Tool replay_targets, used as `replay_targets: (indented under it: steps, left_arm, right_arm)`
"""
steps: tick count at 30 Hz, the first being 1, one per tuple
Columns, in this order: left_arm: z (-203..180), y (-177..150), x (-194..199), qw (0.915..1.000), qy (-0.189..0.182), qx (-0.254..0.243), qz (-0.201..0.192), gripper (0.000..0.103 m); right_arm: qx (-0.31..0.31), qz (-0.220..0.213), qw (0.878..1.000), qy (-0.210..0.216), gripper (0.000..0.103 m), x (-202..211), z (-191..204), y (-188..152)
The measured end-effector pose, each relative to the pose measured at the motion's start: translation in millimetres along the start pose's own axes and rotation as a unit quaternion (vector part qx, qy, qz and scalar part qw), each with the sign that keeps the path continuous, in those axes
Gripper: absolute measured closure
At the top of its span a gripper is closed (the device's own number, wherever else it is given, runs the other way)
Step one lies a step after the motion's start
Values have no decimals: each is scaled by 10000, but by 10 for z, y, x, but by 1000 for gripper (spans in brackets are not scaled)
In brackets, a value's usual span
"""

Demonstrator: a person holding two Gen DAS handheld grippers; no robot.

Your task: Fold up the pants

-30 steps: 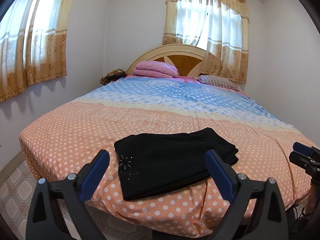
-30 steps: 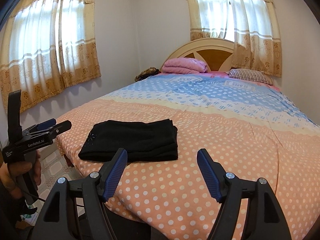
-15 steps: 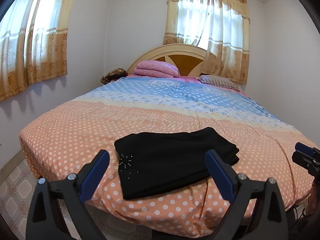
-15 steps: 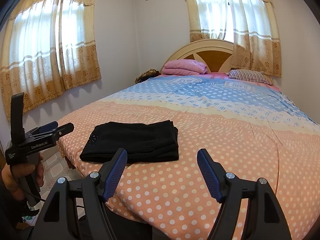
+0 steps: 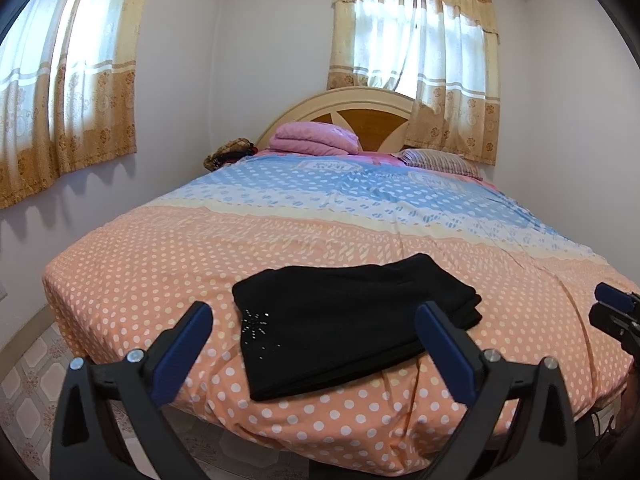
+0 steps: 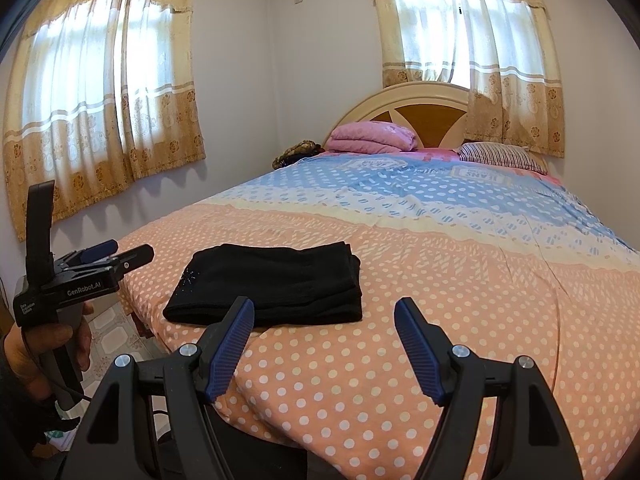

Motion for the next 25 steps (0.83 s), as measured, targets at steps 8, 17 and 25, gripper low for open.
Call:
replay_targets:
  steps: [8,17,25]
  left_arm:
    - [0,36,27,9999,73,-31,-98,0]
    - [-13,2,-20,9999,111,-58,42,0]
    - [-59,-38,-37,9998,43,-163,71,0]
  right_arm:
    - [74,34,10000,-5,29,-24,45,-35]
    - [98,64,9999,-9,29,-40,70,-64]
    - [96,96,9999,-55,29,-34,44,-98]
Point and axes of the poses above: each gripper's, at about its wrist camera, not at the fingertips, and x roughly against the way its jaws point, z to its left, y to its top, the point moved 5 cm from there along -x, roughly the way its jaws point, and after that the axes turned 10 degrees about y, right-handed, at the moved point
